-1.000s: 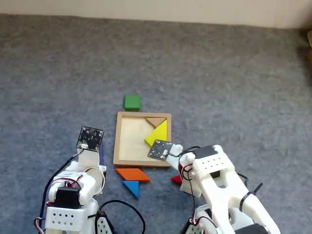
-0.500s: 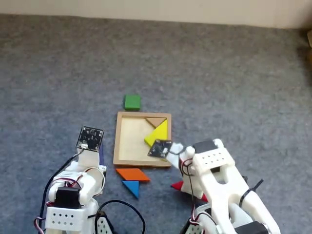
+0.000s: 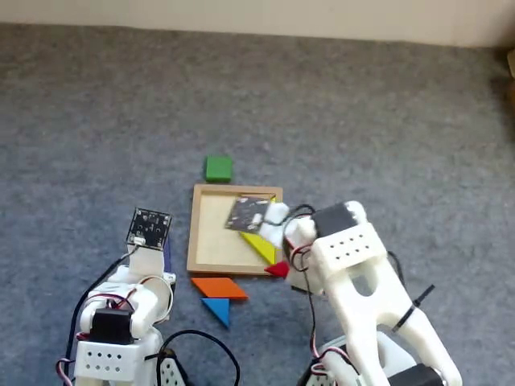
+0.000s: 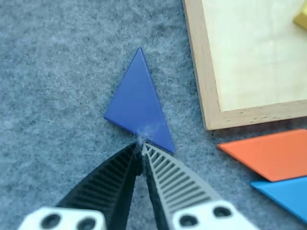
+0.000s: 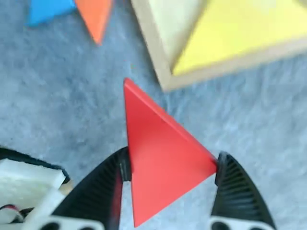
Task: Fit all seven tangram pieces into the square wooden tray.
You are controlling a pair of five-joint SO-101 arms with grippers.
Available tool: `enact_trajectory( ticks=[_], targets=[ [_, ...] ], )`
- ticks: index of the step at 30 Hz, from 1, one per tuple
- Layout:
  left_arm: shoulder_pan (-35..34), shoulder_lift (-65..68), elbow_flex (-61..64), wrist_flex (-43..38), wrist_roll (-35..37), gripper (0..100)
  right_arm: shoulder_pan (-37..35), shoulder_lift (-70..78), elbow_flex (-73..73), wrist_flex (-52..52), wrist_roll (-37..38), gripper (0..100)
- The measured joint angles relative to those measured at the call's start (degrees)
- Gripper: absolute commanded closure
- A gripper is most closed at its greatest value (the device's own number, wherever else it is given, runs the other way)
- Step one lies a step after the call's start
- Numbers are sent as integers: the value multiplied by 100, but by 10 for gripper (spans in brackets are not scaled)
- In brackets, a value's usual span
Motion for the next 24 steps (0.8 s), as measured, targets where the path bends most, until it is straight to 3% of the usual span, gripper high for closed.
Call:
enact_trajectory(
  ticks=[10, 17, 24],
  targets=[
    [0, 0, 0, 0, 0, 995, -1055, 141, -9, -1767, -484, 847],
    [0, 0, 0, 0, 0, 995, -1345, 1688, -237, -2426, -510, 841],
    [0, 0, 0, 0, 0, 995, -1538, 2251, -730, -2514, -826, 646]
  ],
)
